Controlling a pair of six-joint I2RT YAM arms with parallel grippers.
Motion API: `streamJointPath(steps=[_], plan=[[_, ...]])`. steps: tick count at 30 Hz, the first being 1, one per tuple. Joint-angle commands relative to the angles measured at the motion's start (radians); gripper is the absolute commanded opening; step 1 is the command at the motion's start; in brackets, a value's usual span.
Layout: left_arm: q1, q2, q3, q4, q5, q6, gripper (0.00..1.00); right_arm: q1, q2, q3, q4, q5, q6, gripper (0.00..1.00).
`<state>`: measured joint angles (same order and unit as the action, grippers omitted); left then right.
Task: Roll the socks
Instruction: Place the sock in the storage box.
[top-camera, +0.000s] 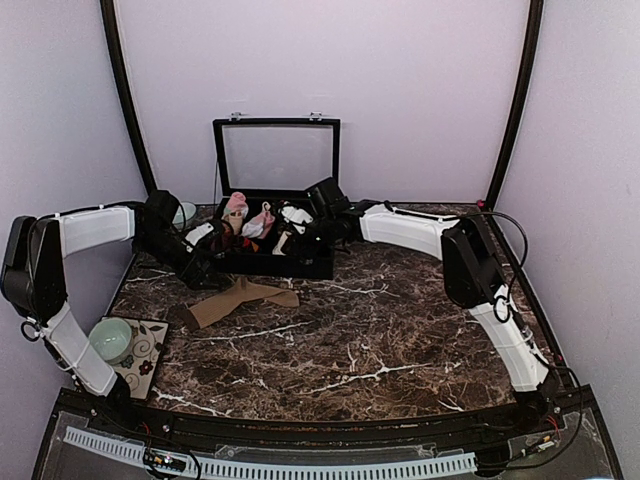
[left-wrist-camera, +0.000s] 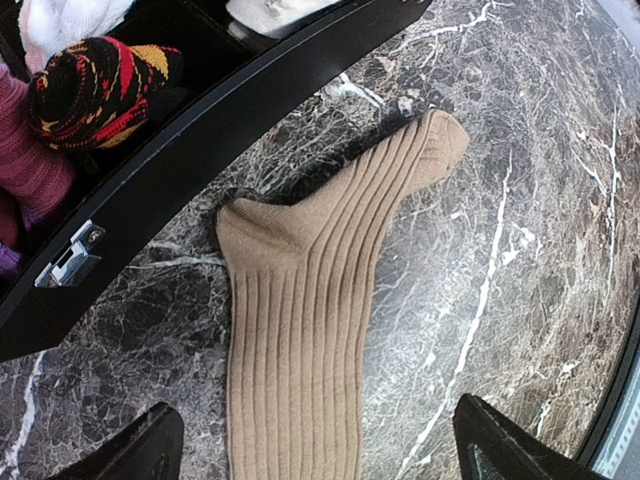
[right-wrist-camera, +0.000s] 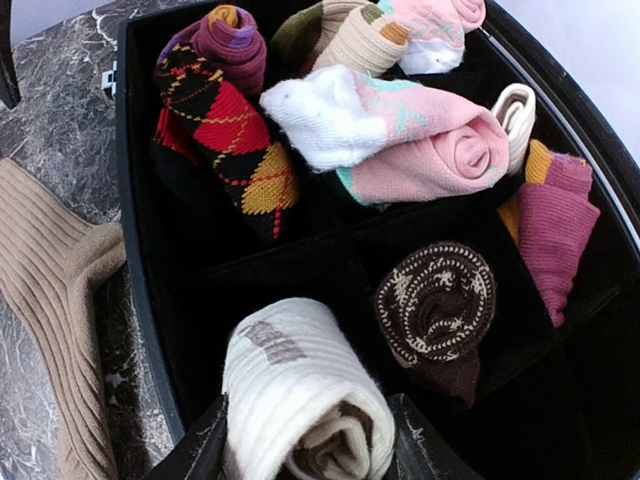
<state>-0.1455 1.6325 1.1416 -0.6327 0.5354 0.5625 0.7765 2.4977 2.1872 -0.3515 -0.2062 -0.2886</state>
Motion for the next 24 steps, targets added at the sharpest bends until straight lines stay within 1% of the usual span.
streamJointPath(steps=[1, 6, 9, 14, 18, 21, 24], plan=[[0.007, -0.030, -0.017, -0.012, -0.025, 0.025, 0.97, 0.012, -0.091, 0.009, 0.024, -0.055, 0.036, 0.50], [0.007, -0.036, -0.013, -0.024, -0.022, 0.027, 0.97, 0.007, -0.153, -0.010, 0.046, -0.104, 0.067, 0.51], [0.006, -0.042, -0.014, -0.029, -0.015, 0.027, 0.97, 0.006, -0.160, -0.007, 0.009, -0.107, 0.068, 0.52], [0.007, -0.046, -0.022, -0.031, -0.012, 0.028, 0.97, 0.004, -0.149, -0.022, -0.045, -0.089, 0.063, 0.53], [0.006, -0.036, -0.019, -0.033, -0.008, 0.026, 0.97, 0.004, -0.142, -0.064, -0.033, -0.064, 0.055, 0.51], [0.006, -0.034, -0.014, -0.033, -0.002, 0.025, 0.97, 0.004, -0.128, -0.094, -0.010, -0.008, 0.044, 0.48], [0.007, -0.033, -0.009, -0.036, 0.004, 0.025, 0.97, 0.004, -0.095, -0.092, -0.012, 0.005, 0.037, 0.49]])
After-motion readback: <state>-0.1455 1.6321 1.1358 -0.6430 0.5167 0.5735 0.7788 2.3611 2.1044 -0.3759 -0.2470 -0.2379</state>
